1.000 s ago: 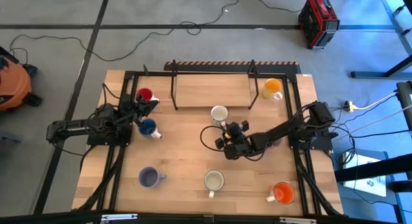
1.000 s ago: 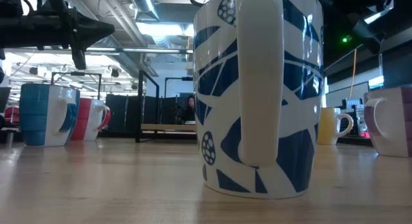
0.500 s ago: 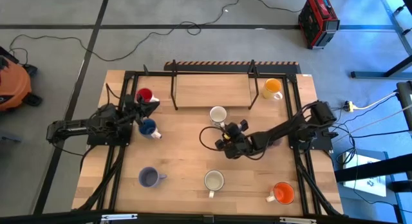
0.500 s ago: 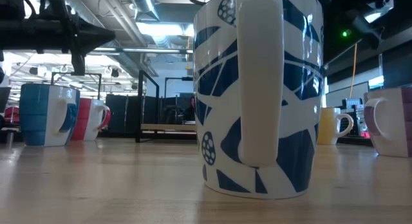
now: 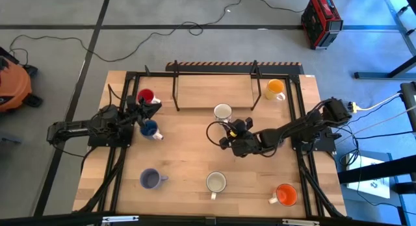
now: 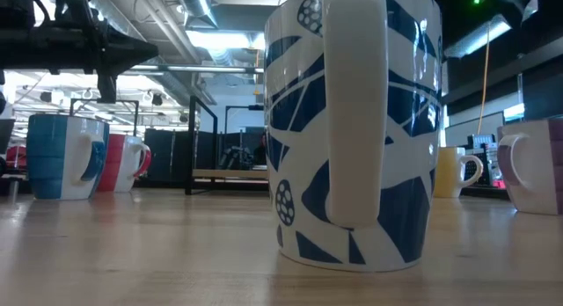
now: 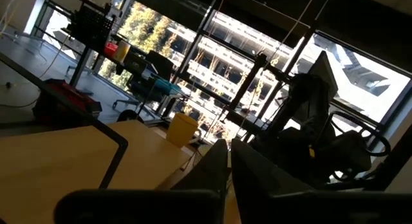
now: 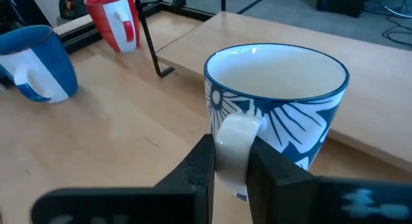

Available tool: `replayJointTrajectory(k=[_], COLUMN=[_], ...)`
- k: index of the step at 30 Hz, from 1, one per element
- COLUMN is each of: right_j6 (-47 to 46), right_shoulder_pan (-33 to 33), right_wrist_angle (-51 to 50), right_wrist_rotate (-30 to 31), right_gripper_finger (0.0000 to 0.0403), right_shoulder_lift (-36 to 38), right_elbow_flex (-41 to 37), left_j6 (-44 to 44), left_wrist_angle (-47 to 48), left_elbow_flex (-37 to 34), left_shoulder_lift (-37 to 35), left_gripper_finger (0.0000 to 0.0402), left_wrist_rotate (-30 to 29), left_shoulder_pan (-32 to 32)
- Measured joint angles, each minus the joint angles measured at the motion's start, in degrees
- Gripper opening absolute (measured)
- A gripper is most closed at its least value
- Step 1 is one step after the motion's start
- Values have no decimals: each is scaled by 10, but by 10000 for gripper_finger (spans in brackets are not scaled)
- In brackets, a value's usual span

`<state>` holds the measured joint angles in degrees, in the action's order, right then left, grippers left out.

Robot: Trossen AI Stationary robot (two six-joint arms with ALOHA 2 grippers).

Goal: Place coffee mugs
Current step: Put the top blue patterned mug on the shelf

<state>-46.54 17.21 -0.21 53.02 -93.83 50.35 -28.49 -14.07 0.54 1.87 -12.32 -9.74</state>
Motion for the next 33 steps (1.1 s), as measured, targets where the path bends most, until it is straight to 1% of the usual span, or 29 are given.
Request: replayJointTrajectory(k=[3, 5, 8, 13, 18, 24, 26, 28, 33], right_j6=[3, 3, 2, 5, 6, 35, 35, 35, 36], right_shoulder_pan=[-1, -9, -30, -70, -113, -152, -162, -173, -192], right_wrist_angle=[1, 7, 8, 26, 24, 39, 43, 37, 65], right_wrist_rotate=[20, 35, 52, 101, 104, 108, 110, 100, 92], right_gripper_finger=[41, 41, 41, 41, 41, 41, 41, 41, 38], right_shoulder_lift=[7, 10, 14, 14, 14, 9, 0, -2, -30], right_elbow_flex=[0, 0, 0, 0, 0, 0, 1, 0, 0], left_j6=[0, 0, -1, -1, -1, 0, 0, 0, 1], left_wrist_angle=[0, -1, -1, -1, -1, -1, -1, -1, -1], left_elbow_flex=[0, 0, 0, 0, 0, 0, 0, 0, 0], left_shoulder_lift=[0, 0, 0, 0, 0, 0, 0, 0, 0], left_gripper_finger=[15, 15, 15, 15, 15, 15, 15, 15, 15], left_wrist_rotate=[3, 15, 42, 72, 73, 73, 73, 73, 71], left_shoulder_pan=[0, 0, 0, 0, 0, 0, 0, 0, 0])
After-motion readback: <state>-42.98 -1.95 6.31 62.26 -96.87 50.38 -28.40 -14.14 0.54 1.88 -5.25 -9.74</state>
